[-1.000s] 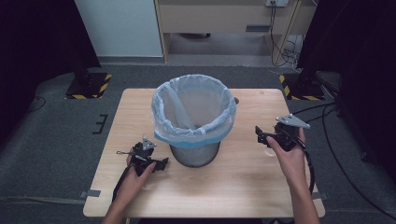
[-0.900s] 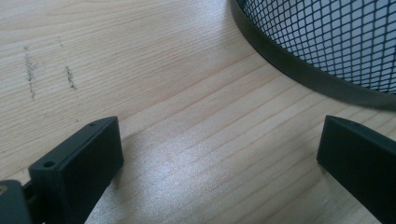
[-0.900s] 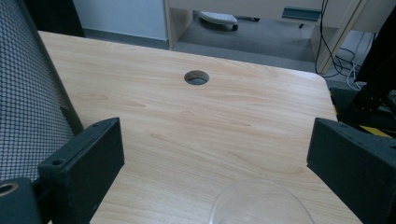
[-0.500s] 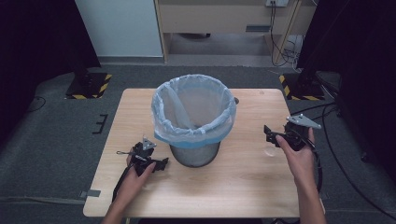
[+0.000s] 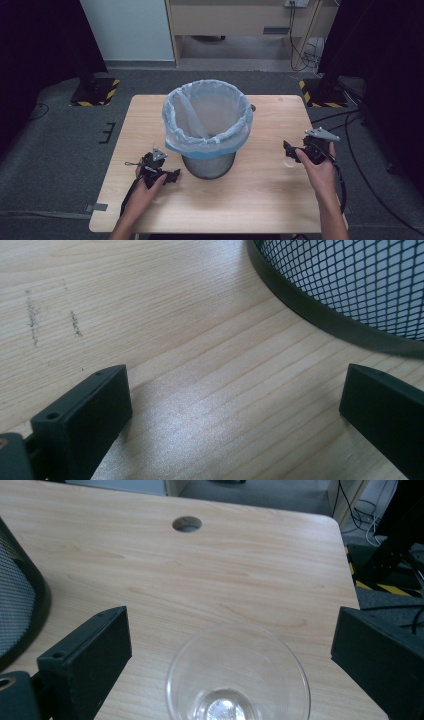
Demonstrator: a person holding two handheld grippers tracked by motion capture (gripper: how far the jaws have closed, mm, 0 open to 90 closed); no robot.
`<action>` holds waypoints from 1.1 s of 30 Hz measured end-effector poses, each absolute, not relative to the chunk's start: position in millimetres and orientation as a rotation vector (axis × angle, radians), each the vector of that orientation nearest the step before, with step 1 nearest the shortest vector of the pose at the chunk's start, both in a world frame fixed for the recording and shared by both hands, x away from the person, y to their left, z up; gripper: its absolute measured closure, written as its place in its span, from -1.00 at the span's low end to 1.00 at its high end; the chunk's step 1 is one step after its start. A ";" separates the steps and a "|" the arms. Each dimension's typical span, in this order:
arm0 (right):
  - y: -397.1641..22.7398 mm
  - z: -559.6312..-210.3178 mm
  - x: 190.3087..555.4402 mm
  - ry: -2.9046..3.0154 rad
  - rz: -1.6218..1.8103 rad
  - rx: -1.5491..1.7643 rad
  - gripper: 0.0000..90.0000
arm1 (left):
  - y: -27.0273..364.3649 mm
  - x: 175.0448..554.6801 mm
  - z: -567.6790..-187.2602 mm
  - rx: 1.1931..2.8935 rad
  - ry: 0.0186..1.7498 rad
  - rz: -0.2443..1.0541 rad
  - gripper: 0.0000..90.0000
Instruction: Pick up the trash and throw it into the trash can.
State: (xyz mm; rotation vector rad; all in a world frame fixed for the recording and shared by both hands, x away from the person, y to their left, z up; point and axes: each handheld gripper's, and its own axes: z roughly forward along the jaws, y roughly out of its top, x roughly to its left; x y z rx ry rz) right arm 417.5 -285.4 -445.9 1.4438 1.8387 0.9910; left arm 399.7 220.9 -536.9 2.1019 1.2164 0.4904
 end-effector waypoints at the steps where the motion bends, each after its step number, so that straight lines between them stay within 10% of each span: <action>1: -285.4 -445.9 417.5 1.839 0.991 1.444 -0.94 | 220.9 399.7 -537.0 2.101 1.216 0.491 -1.00; 19: -294.4 -483.6 422.3 1.934 0.900 1.482 -0.89 | 220.9 399.7 -536.9 2.102 1.216 0.490 -1.00; 24: -299.0 -487.3 421.8 1.971 0.909 1.470 -0.43 | 220.9 399.7 -536.9 2.102 1.217 0.491 -1.00; 33: -299.9 -479.6 420.3 1.942 0.956 1.419 -0.34 | 220.9 399.7 -536.9 2.102 1.216 0.491 -1.00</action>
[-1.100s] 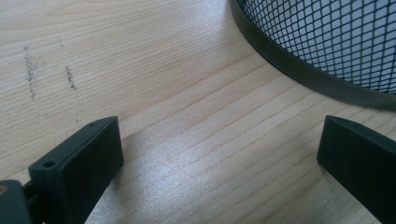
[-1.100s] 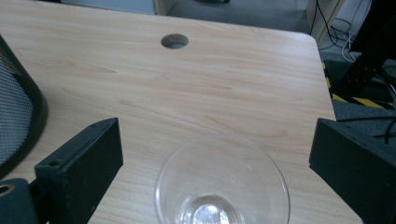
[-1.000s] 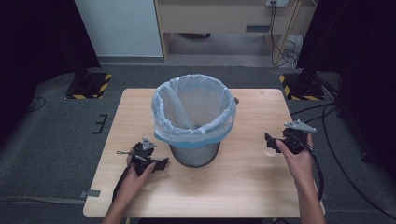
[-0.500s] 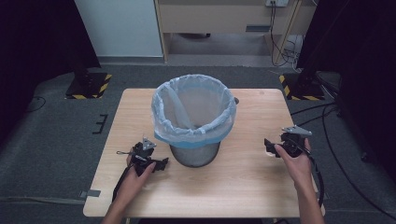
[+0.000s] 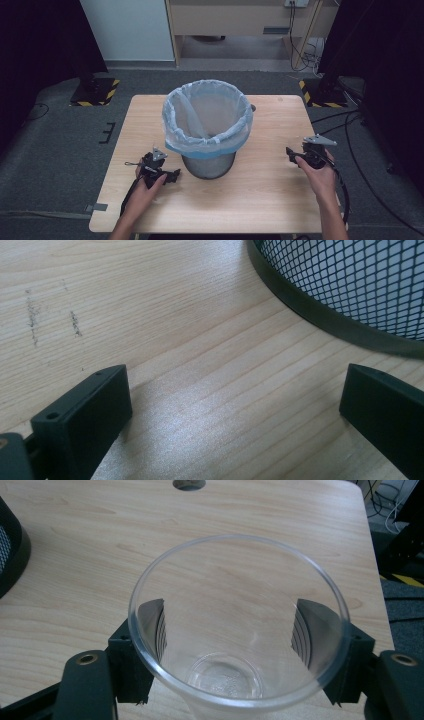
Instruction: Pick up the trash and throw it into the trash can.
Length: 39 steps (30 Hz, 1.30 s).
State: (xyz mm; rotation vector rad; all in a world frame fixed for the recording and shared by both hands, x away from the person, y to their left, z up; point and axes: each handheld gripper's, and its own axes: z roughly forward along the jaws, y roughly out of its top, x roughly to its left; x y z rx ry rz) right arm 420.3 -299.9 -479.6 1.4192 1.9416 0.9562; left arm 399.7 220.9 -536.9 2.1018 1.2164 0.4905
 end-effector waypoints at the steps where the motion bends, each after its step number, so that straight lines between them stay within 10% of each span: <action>1: -300.0 -478.9 420.2 1.939 0.959 1.412 -0.34 | 220.9 399.7 -536.9 2.101 1.217 0.490 -1.00; 39: -277.6 -441.4 432.4 1.952 1.032 1.293 -0.32 | 220.6 399.3 -537.0 2.099 1.220 0.493 -1.00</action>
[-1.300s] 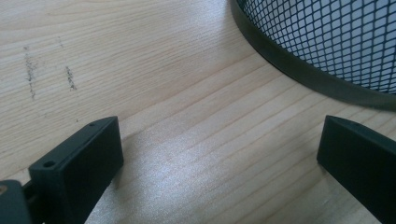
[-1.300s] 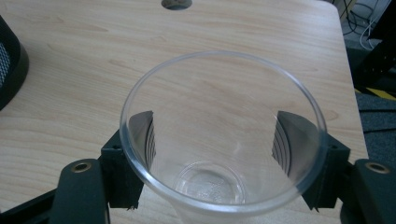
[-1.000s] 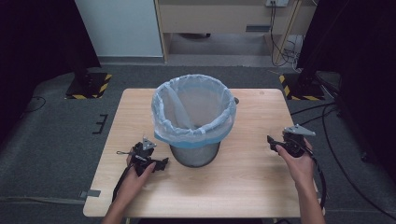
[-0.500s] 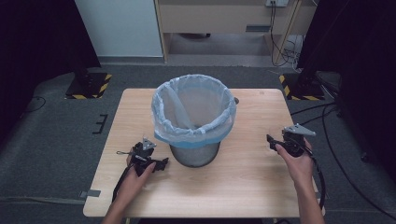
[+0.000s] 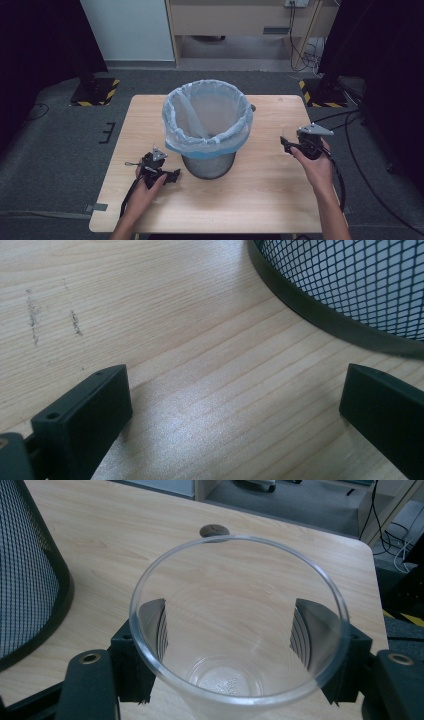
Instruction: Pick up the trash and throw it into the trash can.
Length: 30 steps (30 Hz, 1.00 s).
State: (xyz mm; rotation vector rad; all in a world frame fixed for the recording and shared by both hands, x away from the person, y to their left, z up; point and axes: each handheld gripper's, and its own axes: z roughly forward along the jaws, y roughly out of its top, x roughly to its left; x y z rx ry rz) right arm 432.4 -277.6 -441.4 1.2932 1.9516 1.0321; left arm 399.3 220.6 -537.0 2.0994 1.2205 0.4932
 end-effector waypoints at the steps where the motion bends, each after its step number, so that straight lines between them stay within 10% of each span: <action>1: -277.3 -438.0 435.0 1.956 1.033 1.294 -0.32 | 220.6 399.3 -537.0 2.099 1.221 0.493 -1.00; 30: -251.3 -346.4 502.1 1.954 1.100 1.287 -0.31 | 220.5 398.5 -537.0 2.098 1.222 0.492 -1.00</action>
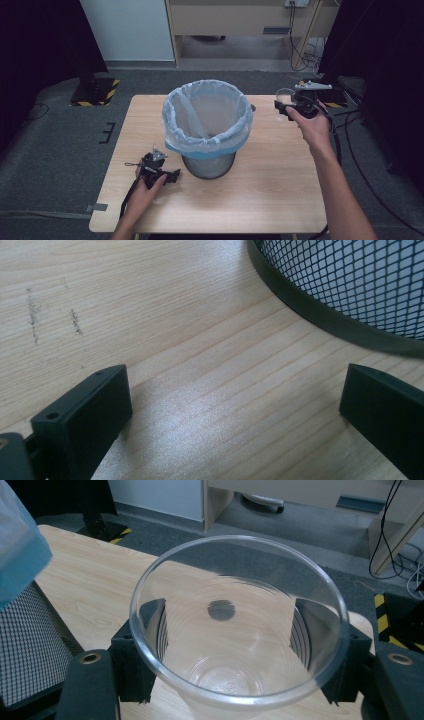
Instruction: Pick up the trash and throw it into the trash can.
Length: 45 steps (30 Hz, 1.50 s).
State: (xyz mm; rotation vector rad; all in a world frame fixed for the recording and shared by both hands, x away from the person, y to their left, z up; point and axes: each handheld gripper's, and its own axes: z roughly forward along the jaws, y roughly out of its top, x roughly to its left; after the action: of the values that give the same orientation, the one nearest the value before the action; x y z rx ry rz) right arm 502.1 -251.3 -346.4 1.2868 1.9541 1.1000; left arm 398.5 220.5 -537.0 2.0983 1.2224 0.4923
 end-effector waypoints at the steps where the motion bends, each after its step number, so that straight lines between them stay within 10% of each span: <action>1: -249.3 -343.0 502.3 1.954 1.104 1.277 -0.31 | 220.5 398.5 -537.0 2.098 1.223 0.493 -1.00; 45: -212.7 -284.8 507.8 1.936 1.148 1.155 -0.30 | 220.4 398.2 -537.1 2.095 1.223 0.493 -1.00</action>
State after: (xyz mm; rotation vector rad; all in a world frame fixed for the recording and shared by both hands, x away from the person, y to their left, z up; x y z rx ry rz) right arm 507.8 -212.7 -284.8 1.1548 1.9357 1.1480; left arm 398.2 220.4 -537.1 2.0950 1.2233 0.4927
